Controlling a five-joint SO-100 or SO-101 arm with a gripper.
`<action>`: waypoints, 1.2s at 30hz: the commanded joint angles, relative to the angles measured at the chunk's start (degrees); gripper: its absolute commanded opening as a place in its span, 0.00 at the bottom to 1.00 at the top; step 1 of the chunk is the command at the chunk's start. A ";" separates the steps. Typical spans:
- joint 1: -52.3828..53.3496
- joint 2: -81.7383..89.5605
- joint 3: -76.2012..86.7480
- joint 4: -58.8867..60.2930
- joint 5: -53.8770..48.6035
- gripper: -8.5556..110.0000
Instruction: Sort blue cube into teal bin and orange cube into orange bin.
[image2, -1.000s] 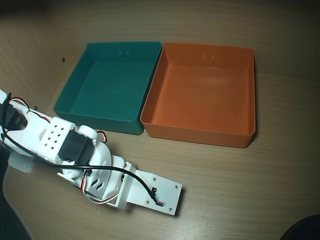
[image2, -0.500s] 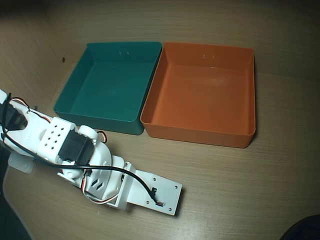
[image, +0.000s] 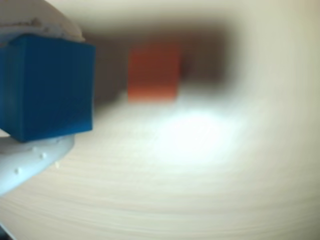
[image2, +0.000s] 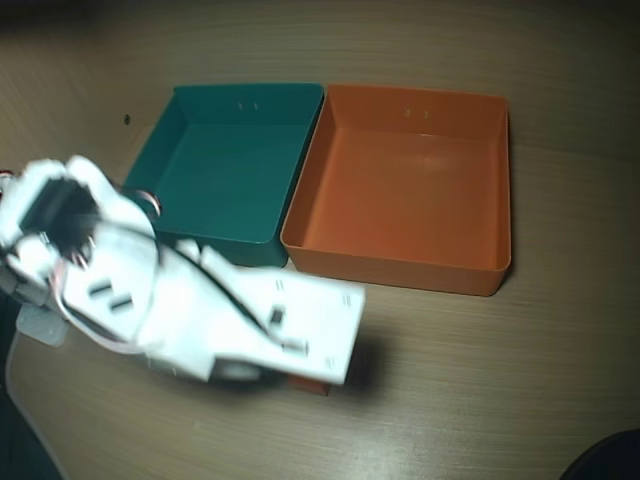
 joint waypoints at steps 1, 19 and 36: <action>-4.66 10.28 -4.31 -0.26 0.09 0.02; -33.22 32.70 22.76 -0.18 -0.53 0.02; -46.41 31.20 45.97 -0.62 0.26 0.02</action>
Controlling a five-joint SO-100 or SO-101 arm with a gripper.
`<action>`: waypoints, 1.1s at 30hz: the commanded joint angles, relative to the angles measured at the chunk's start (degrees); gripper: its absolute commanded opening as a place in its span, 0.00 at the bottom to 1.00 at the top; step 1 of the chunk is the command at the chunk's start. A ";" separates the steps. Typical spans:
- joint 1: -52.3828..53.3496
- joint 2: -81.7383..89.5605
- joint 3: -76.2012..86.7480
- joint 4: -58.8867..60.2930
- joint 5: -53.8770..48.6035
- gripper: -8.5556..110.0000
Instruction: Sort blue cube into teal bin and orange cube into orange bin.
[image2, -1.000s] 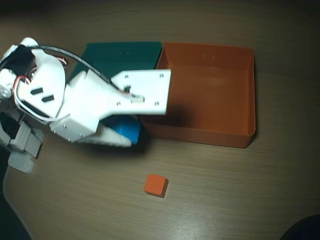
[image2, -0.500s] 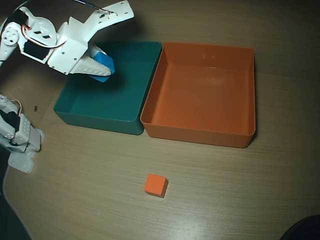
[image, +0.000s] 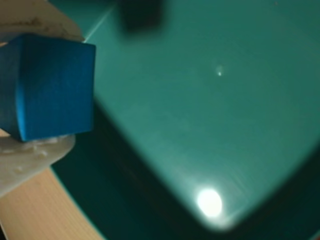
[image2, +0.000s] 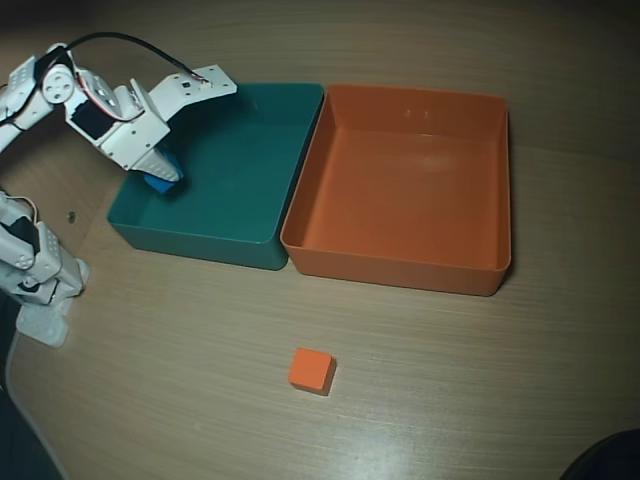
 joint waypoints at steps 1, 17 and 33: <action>-0.79 -1.85 -1.23 -0.79 0.26 0.02; -0.70 -15.73 -14.15 -0.70 0.35 0.13; -0.53 -15.21 -14.59 -0.70 0.35 0.40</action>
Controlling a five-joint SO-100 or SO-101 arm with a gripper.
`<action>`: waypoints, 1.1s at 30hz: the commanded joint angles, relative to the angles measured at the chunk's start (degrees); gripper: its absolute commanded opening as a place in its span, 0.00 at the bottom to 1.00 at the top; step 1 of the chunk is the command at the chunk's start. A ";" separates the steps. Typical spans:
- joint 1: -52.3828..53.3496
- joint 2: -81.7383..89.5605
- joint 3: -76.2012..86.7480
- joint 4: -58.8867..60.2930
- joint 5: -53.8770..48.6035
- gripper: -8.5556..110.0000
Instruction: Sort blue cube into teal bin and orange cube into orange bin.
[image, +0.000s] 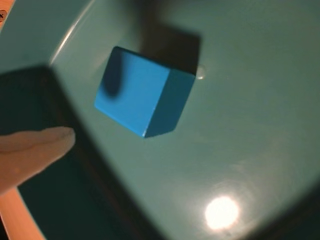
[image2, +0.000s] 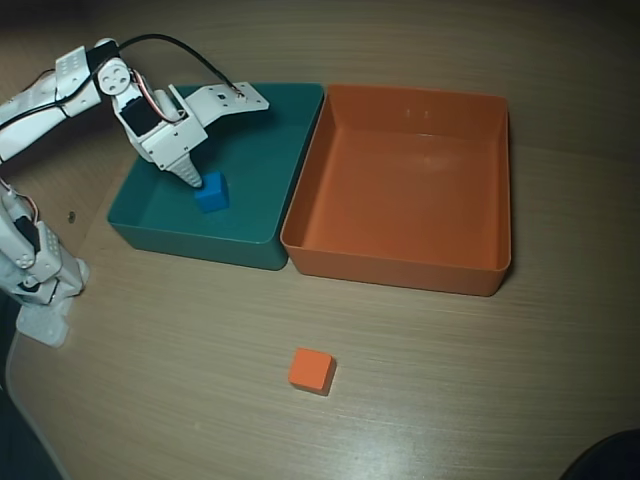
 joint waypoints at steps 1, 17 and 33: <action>0.26 1.58 -4.22 -0.62 0.35 0.40; 13.18 13.36 -12.74 -0.62 -0.53 0.39; 43.51 -1.41 -37.53 -0.62 -0.62 0.39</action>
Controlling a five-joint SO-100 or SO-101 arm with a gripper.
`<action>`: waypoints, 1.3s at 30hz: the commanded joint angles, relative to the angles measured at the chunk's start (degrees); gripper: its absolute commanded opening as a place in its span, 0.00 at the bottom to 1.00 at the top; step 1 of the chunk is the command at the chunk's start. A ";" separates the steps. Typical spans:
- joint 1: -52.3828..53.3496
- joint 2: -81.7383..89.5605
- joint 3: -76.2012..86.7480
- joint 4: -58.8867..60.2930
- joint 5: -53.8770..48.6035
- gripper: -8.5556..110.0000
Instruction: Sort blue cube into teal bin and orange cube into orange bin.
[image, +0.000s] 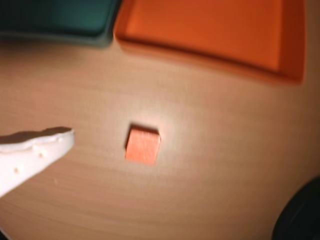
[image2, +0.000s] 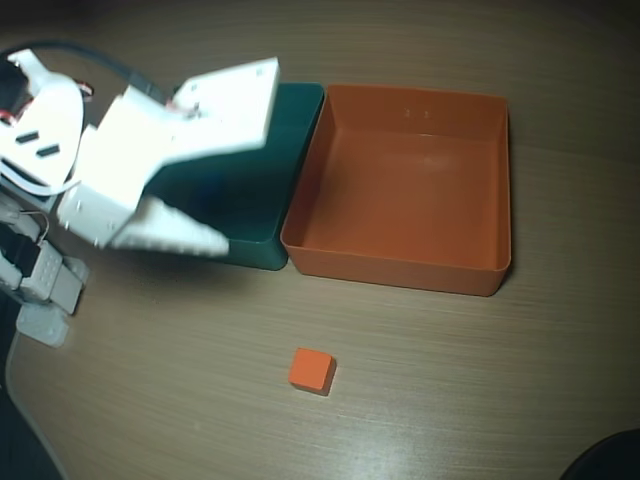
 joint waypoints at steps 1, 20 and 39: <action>3.16 -2.64 -6.86 -0.70 -0.62 0.39; 7.12 -37.53 -33.05 -0.79 -0.79 0.39; 8.88 -59.50 -46.49 0.18 -0.79 0.39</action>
